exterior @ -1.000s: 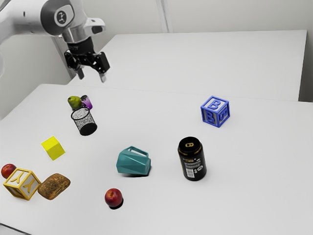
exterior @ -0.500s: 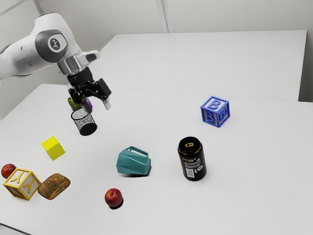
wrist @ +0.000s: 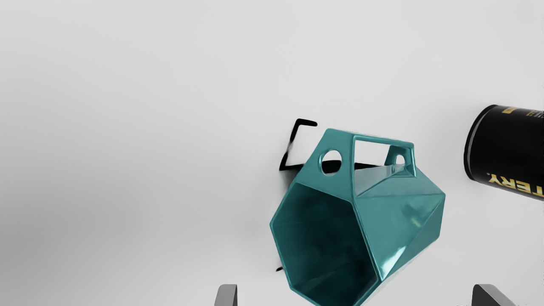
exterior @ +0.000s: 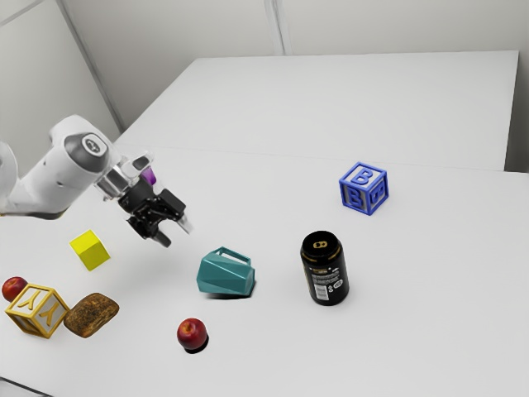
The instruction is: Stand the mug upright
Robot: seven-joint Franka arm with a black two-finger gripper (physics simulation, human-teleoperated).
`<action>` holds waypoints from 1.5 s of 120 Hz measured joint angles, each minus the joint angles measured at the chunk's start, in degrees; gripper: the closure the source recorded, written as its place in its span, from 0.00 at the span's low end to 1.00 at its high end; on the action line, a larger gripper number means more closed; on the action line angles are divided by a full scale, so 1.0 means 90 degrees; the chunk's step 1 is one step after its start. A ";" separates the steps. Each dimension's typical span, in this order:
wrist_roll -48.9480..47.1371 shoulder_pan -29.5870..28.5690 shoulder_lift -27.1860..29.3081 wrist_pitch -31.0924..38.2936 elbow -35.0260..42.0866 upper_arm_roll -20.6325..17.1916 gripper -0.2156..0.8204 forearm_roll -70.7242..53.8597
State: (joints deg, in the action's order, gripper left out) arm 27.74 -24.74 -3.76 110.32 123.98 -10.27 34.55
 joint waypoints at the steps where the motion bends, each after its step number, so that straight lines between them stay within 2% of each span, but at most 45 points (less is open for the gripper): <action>1: 0.0039 0.0021 -0.0019 0.0009 0.0010 0.0000 0.21 0.0025; 19: 0.0749 0.0431 -0.0217 0.0073 0.0238 -0.0011 0.21 0.0467; 54: 0.1868 0.0206 -0.0605 0.0036 0.0367 -0.0041 0.21 0.1086; 76: 0.2383 0.0239 -0.0705 -0.0123 0.0386 -0.0071 0.26 0.1538; 90: 0.2639 0.0292 -0.0742 -0.0365 0.0395 -0.0070 0.37 0.1674; 113: 0.2964 0.0290 -0.0666 -0.0770 0.0404 -0.0077 0.67 0.1691; 129: 0.3136 0.0243 -0.0615 -0.0926 0.0389 -0.0191 0.83 0.1678; 154: 0.3336 0.0297 -0.0546 -0.0908 0.0342 -0.0285 0.91 0.1645; 180: 0.3334 0.0301 -0.0044 -0.0513 0.0226 -0.0747 0.95 0.0938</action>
State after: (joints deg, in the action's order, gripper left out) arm 57.74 -22.04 -4.16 105.71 126.01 -16.99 43.00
